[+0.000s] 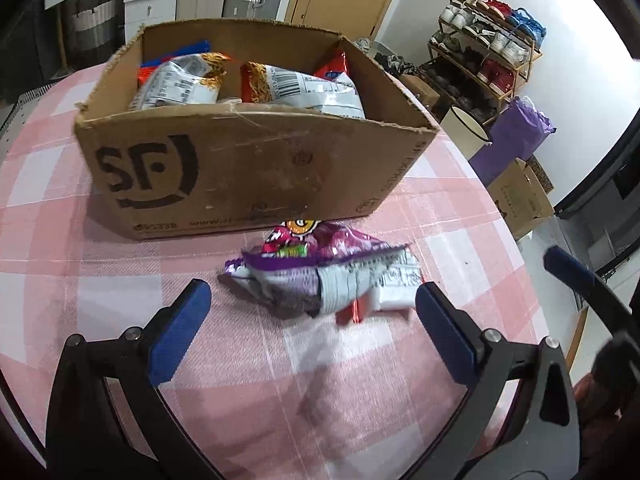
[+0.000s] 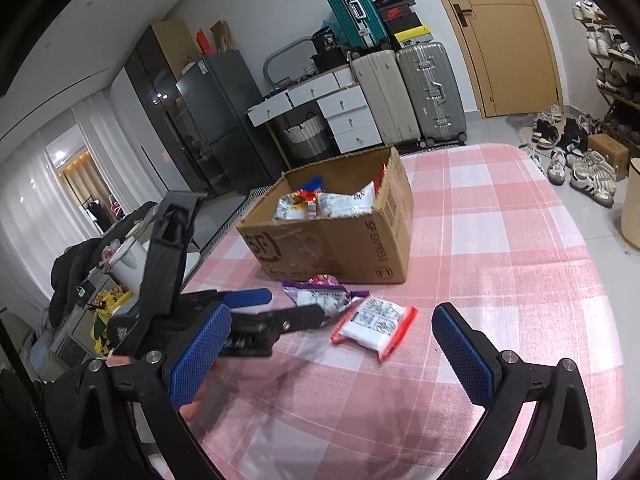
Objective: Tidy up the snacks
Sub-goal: 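Withdraw both grippers from the box toward the remaining packets on the table, then grasp the purple-and-white packet with the left gripper while the right gripper grasps the red-edged white packet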
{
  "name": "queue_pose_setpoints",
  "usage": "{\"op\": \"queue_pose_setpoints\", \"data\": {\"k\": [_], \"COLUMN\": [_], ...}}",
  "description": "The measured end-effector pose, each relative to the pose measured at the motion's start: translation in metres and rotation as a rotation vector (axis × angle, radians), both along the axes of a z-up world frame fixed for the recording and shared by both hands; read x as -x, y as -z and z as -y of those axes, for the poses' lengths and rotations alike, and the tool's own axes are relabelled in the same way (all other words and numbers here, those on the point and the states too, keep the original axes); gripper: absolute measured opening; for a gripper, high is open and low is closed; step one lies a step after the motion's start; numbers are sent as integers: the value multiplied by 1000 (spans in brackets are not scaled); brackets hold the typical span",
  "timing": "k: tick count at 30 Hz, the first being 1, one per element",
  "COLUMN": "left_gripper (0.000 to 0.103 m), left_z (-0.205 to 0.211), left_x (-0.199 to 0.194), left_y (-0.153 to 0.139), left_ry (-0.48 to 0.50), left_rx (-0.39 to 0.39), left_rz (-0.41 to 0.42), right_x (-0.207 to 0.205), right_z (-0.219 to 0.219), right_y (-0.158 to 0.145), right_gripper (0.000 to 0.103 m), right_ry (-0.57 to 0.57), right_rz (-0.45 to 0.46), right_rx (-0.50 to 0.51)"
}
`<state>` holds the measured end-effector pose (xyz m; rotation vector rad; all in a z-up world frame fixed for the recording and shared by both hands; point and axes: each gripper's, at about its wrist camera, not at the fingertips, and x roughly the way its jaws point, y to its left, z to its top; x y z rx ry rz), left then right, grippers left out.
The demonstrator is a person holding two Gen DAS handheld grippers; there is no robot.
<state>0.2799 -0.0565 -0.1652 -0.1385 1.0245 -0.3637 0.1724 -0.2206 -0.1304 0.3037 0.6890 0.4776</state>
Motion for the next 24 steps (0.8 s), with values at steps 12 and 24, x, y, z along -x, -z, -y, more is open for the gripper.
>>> {"op": "queue_pose_setpoints", "data": {"k": [12,24], "left_gripper": [89,54], "left_z": [11,16], "left_x": [-37,-56], "left_y": [37,51], "left_ry": [-11,0], "left_rx": [30,102], "left_rz": [-45,-45], "right_x": [-7,-15], "right_z": [4,1], "right_y": [12,23], "right_gripper": [102,102], "right_ry": [-8,-16], "right_rz": [-32,-58], "right_rx": [-5,-18]}}
